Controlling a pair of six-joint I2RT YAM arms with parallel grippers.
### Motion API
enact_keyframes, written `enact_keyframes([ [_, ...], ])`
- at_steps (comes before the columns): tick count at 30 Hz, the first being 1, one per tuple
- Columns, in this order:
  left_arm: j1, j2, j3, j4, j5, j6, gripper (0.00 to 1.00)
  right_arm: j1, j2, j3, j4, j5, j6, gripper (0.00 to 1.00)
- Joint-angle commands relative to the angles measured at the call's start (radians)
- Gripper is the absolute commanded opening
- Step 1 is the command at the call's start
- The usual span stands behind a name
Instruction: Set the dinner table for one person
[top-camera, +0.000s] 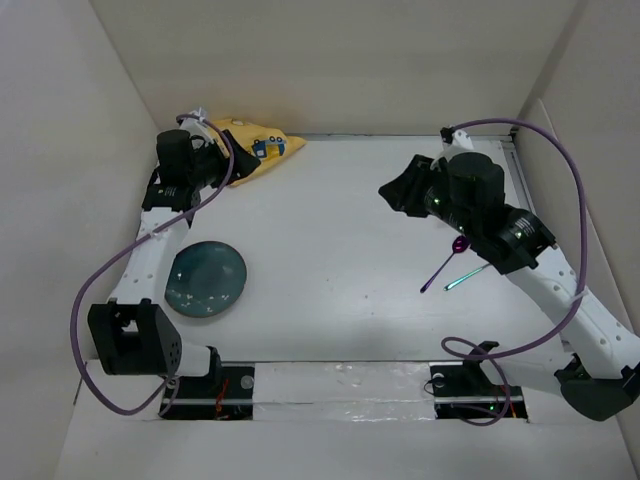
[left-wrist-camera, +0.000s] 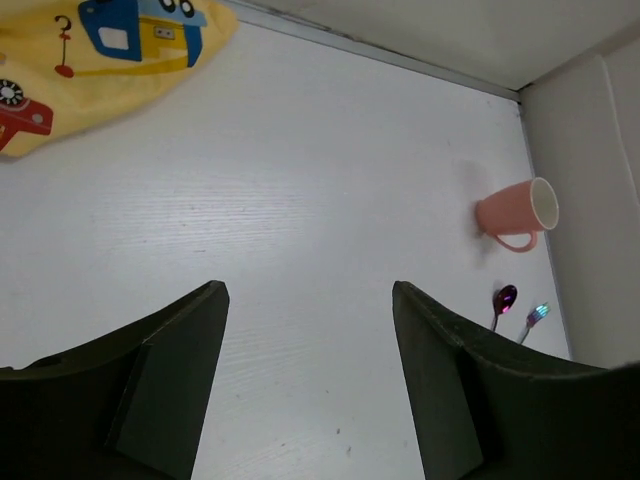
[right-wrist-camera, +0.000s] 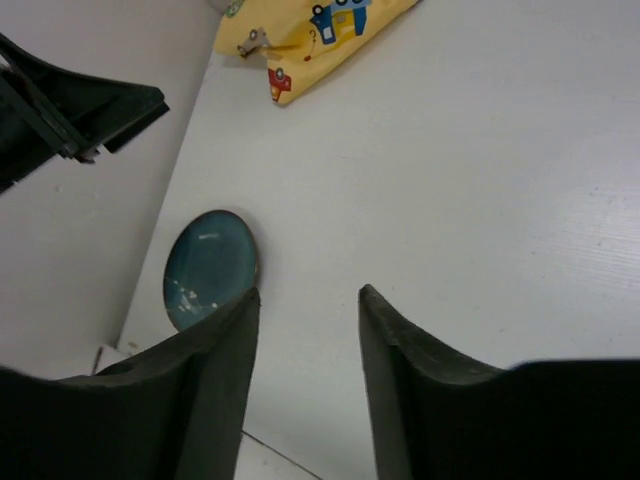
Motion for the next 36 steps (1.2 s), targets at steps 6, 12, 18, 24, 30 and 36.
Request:
enact_keyframes([
  [6, 0.014, 0.137, 0.175, -0.026, -0.315, 0.017, 0.3, -0.065, -0.045, -0.05, 0.017, -0.065, -0.013, 0.0],
  [12, 0.034, 0.393, 0.421, -0.122, -0.466, 0.028, 0.0, -0.076, -0.045, -0.067, 0.026, -0.102, -0.053, 0.0],
  [18, 0.14, 0.664, 0.654, -0.225, -0.419, -0.013, 0.27, -0.099, -0.036, -0.078, 0.04, -0.116, -0.082, 0.0],
  [24, 0.143, 0.892, 0.808, -0.297, -0.336, 0.013, 0.46, -0.121, 0.016, -0.059, 0.059, -0.166, -0.083, 0.09],
  [30, 0.12, 1.025, 0.855, -0.251, -0.299, -0.025, 0.57, -0.121, 0.093, -0.023, 0.043, -0.221, -0.074, 0.49],
  [36, 0.1, 1.125, 0.913, -0.267, -0.29, -0.038, 0.59, -0.099, 0.116, -0.03, 0.066, -0.212, -0.04, 0.57],
])
